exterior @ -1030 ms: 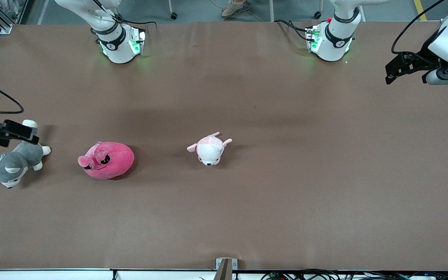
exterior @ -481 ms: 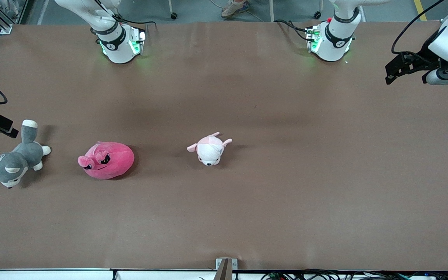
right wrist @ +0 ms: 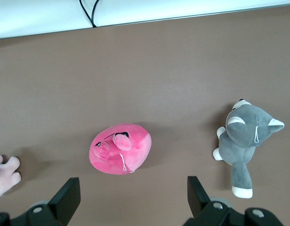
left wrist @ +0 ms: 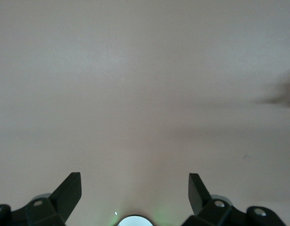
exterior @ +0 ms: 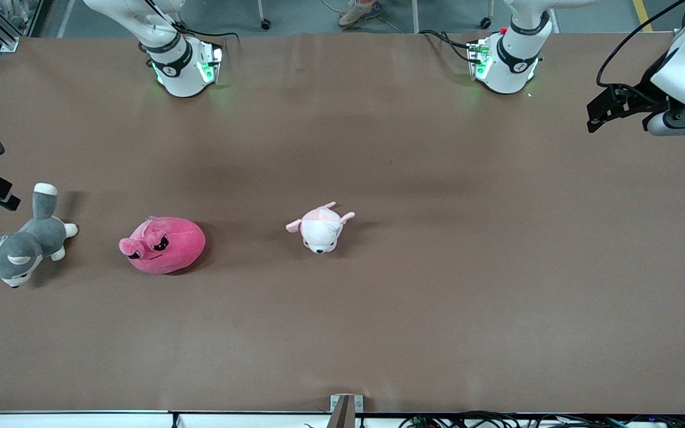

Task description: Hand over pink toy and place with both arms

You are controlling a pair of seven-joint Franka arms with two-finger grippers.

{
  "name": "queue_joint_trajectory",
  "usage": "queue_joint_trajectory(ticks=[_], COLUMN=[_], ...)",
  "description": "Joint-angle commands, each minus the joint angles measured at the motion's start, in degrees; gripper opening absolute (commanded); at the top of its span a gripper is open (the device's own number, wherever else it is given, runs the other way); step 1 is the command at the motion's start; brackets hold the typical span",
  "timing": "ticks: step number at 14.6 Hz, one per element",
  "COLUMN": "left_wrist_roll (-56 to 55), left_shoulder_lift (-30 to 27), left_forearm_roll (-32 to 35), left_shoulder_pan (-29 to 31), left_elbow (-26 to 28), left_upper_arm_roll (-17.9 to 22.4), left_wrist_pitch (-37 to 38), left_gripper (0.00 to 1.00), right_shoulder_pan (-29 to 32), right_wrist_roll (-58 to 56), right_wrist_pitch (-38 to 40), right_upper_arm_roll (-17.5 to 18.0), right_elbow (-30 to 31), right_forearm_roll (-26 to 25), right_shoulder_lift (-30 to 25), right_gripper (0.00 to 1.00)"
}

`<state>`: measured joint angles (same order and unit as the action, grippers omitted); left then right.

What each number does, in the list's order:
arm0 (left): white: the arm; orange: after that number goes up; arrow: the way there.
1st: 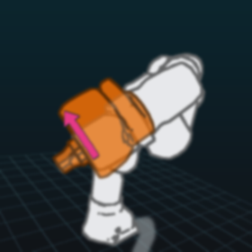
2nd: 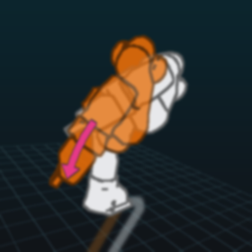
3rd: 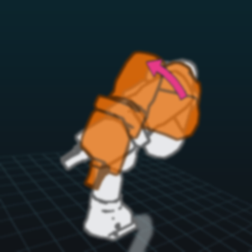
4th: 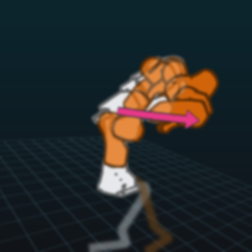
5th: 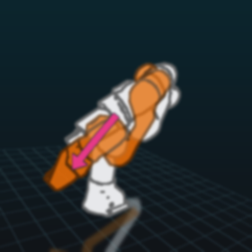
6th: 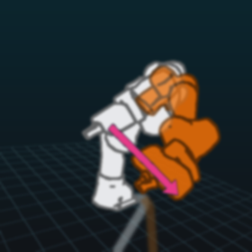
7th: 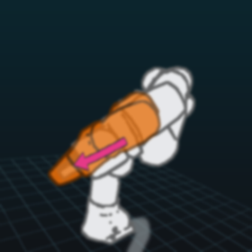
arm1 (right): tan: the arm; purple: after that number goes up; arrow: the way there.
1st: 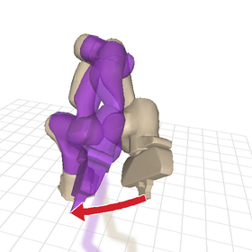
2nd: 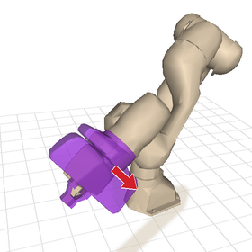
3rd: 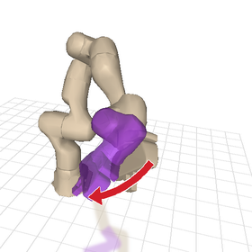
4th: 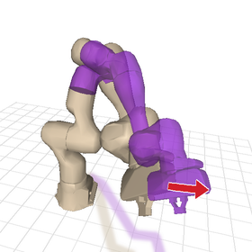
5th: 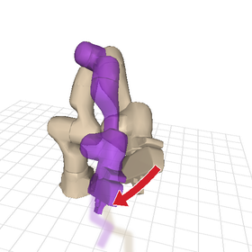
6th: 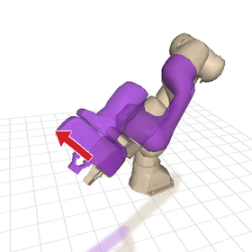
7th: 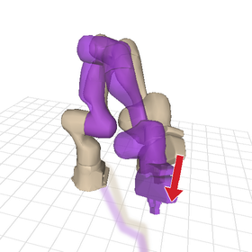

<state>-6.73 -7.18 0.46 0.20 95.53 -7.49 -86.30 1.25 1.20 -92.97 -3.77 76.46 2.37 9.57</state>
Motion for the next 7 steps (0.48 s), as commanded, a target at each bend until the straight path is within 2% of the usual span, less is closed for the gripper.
queue_joint_trajectory(ticks=[1, 3, 5, 7], left_wrist_roll=[1.3, 1.3, 1.3, 1.4], left_shoulder_lift=[-0.1, 0.0, 0.0, -0.2], left_forearm_roll=[-0.1, 0.0, -0.1, -0.5], left_shoulder_pan=[0.5, 0.4, 0.5, 0.6], left_elbow=[-0.1, 0.0, -0.2, -0.1], left_upper_arm_roll=[-0.3, -0.3, -0.3, -0.3], left_wrist_pitch=[-0.6, -0.8, -0.8, -0.8], left_gripper=[1.00, 1.00, 1.00, 1.00], right_shoulder_pan=[-0.8, -0.8, -0.7, -0.8], right_wrist_roll=[1.8, 0.3, 0.1, -0.1], right_wrist_pitch=[0.2, 0.4, -0.5, -0.5], right_upper_arm_roll=[0.2, 0.3, 0.3, 0.3], right_elbow=[1.7, 3.1, 7.7, 9.6], right_forearm_roll=[-1.5, -2.5, -2.6, -2.6], right_shoulder_lift=[-2.3, -3.2, -6.1, -8.1], right_gripper=[1.00, 1.00, 1.00, 1.00])
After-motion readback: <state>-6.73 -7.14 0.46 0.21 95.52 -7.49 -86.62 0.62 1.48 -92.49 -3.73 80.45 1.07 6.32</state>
